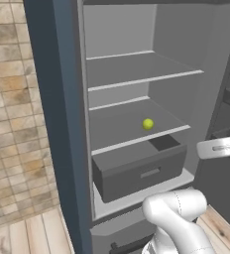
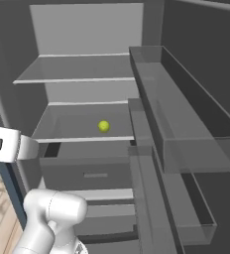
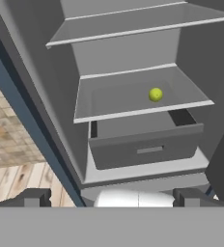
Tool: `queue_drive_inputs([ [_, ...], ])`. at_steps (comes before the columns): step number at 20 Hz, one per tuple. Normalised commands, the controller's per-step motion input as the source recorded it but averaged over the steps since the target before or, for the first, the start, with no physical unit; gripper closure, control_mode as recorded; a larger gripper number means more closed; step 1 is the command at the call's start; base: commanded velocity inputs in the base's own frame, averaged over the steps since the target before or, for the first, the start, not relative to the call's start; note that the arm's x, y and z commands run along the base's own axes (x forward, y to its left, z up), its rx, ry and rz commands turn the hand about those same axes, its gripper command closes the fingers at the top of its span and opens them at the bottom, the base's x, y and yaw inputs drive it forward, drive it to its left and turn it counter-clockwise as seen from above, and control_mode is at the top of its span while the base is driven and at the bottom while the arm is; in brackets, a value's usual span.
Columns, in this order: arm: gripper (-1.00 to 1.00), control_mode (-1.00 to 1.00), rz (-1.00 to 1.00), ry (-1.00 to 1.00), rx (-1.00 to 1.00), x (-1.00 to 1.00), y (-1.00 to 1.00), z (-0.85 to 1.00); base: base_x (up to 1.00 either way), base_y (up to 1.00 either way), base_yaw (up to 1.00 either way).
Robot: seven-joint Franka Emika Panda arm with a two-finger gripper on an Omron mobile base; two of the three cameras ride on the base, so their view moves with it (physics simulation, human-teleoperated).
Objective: Retrieve the tangerine and pear from the fridge and place them into the bowl on the dining table.
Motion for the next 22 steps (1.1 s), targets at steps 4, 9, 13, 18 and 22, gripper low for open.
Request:
queue_drive_inputs([
  [4,-1.0,1.0,0.0,0.0,0.0,0.0,0.0,0.0,0.0,0.38,-0.03],
  [9,-1.0,-1.0,-0.02,0.01,-0.01,0.11,0.22,-0.22,0.0,0.08,-0.01],
  [13,-1.0,-1.0,0.0,0.02,0.0,0.33,0.07,-0.21,0.0,0.0,0.0],
  [18,-1.0,-1.0,0.0,0.03,0.0,0.39,0.0,-0.06,0.0,0.0,0.0],
  [22,-1.0,-1.0,0.0,0.01,0.0,0.38,-0.05,0.0,0.0,0.0,0.0],
])
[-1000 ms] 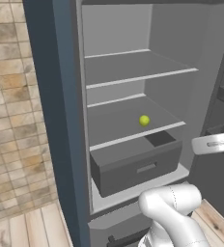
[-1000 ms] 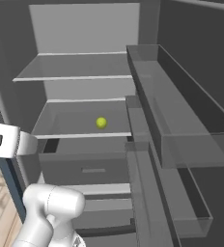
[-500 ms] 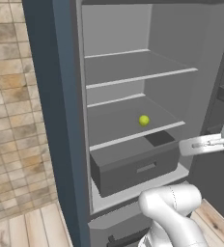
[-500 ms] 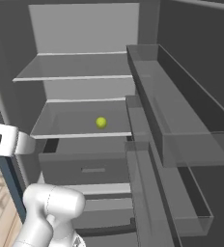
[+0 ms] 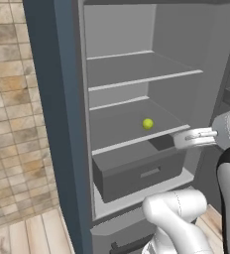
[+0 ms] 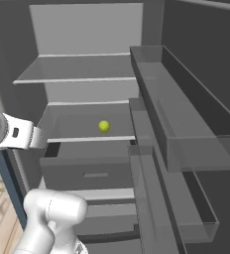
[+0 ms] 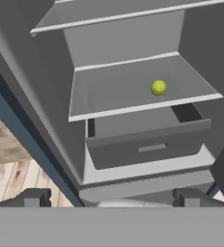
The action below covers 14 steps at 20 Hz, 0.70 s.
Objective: Retrieve the tangerine and pear from the fridge and place them into the bowl on the dining table.
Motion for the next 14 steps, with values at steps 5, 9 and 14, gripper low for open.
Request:
queue_drive_inputs([
  [5,-1.0,-1.0,0.0,0.0,0.0,0.21,-0.15,-0.01,0.0,0.0,0.0],
  [9,-1.0,-1.0,-0.06,0.0,0.0,0.09,-0.21,-0.12,0.0,0.0,0.0],
  [14,-1.0,-1.0,-0.1,0.0,-0.01,0.23,-0.11,-0.22,0.0,0.0,0.0],
])
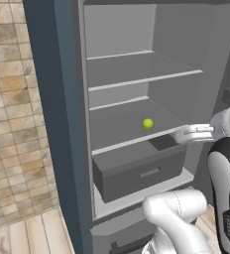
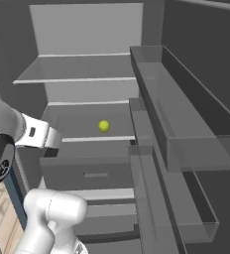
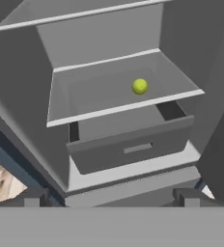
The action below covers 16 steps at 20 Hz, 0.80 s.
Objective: Retrieve the tangerine and pear from the fridge and place them into the bowl on the dining table.
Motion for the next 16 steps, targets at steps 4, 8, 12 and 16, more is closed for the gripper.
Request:
queue_drive_inputs([
  [4,-1.0,-1.0,-0.13,0.0,-0.03,0.29,-0.03,-0.17,0.0,0.0,0.0],
  [8,-1.0,-1.0,-0.12,0.0,-0.01,0.2,-0.17,-0.07,0.0,0.0,0.0],
  [12,-1.0,-1.0,-0.05,0.0,0.0,0.07,-0.18,-0.08,0.0,0.0,0.0],
  [16,-1.0,-1.0,-0.01,0.0,0.0,0.17,-0.05,-0.13,0.0,0.0,0.0],
])
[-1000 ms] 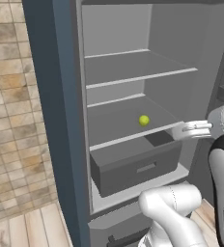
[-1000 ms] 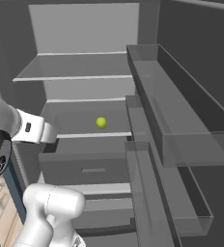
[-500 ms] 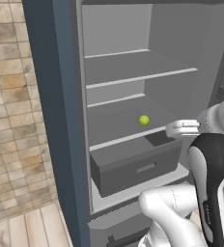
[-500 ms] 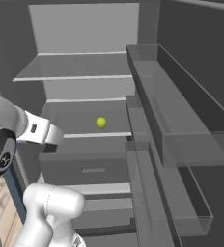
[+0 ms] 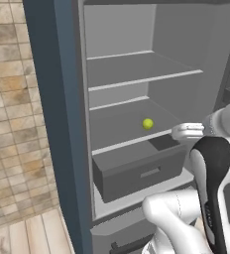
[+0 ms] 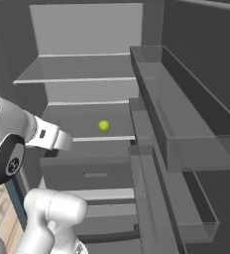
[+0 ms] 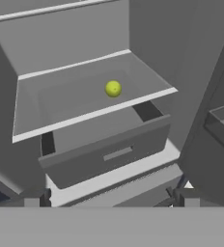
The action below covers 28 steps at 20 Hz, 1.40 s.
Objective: Retrieve the tangerine and pear from the fridge and place them into the bowl on the dining table.
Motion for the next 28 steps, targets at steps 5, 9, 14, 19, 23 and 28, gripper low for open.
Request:
queue_drive_inputs([
  [5,-1.0,-1.0,0.0,0.0,0.0,0.41,0.0,-0.13,0.0,0.0,0.0],
  [9,-1.0,-1.0,0.0,0.03,0.0,0.47,0.0,-0.11,0.0,0.0,0.0],
  [14,-1.0,-1.0,0.0,0.04,0.0,0.3,0.0,-0.17,0.0,0.0,0.0],
  [19,-1.0,-1.0,0.0,0.0,0.0,0.3,0.0,-0.25,0.0,0.0,0.0],
  [23,-1.0,-1.0,0.0,0.0,0.0,0.32,0.0,-0.19,0.0,0.0,0.0],
  [28,-1.0,-1.0,0.0,0.0,0.0,0.28,0.0,-0.14,0.0,0.0,0.0],
])
